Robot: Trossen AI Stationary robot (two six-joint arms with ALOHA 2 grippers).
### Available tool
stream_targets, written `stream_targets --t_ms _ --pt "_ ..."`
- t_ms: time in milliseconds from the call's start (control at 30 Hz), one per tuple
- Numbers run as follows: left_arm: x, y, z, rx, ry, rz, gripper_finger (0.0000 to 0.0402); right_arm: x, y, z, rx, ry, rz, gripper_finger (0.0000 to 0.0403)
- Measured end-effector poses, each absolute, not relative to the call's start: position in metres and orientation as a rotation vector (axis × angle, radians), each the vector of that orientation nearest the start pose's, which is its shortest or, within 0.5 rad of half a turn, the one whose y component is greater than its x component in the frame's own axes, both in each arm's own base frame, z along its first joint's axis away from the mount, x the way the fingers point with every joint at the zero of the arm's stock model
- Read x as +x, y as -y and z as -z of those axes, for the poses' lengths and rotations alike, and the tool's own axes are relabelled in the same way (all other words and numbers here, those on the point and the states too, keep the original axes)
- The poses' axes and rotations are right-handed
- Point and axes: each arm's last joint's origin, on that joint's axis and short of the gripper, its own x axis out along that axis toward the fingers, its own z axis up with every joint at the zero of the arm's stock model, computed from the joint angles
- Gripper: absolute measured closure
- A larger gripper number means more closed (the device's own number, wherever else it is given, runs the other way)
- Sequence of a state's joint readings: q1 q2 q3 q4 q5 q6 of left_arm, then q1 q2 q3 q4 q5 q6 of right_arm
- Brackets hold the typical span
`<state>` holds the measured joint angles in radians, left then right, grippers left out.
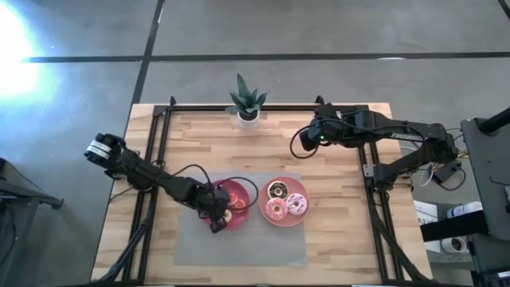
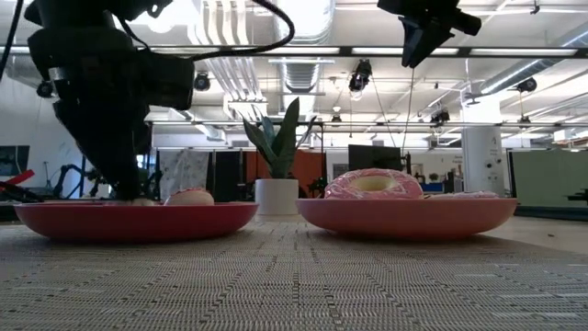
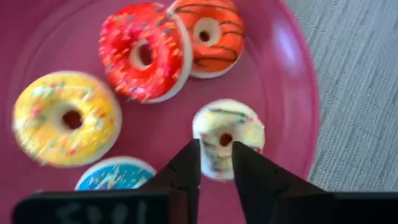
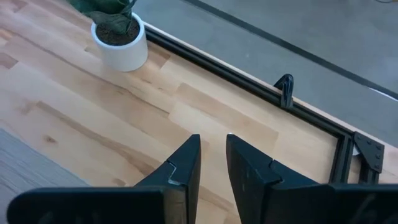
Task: Pick & Place donuts
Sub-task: Put the small white donut on the pink plate, then return to Home Position
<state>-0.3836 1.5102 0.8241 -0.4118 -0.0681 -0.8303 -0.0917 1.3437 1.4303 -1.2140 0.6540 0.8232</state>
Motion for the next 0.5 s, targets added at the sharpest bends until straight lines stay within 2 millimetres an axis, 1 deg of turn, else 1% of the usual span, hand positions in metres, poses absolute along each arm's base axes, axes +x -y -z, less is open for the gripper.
stream_targets --t_ms 167,233,300,400,500 --pt "0.251 0.099 -0.184 -0.550 -1.089 -0.181 0.0301 0.236 0.039 -0.359 0.355 -0.769 1.039 0.0328" --pt "0.247 0.098 -0.194 -0.569 -1.068 -0.155 0.0294 0.236 0.039 -0.359 0.334 -0.784 1.024 0.0328" --pt "0.241 0.096 -0.209 -0.581 -1.029 -0.129 0.0292 0.237 0.039 -0.359 0.323 -0.801 0.986 0.0330" --pt "0.232 0.091 -0.239 -0.565 -0.882 -0.091 0.0292 0.237 0.033 -0.356 0.275 -0.831 0.850 0.0335" --pt "0.223 0.078 -0.255 -0.456 -0.676 -0.190 0.0292 0.224 0.018 -0.342 0.282 -0.800 0.730 0.0340"
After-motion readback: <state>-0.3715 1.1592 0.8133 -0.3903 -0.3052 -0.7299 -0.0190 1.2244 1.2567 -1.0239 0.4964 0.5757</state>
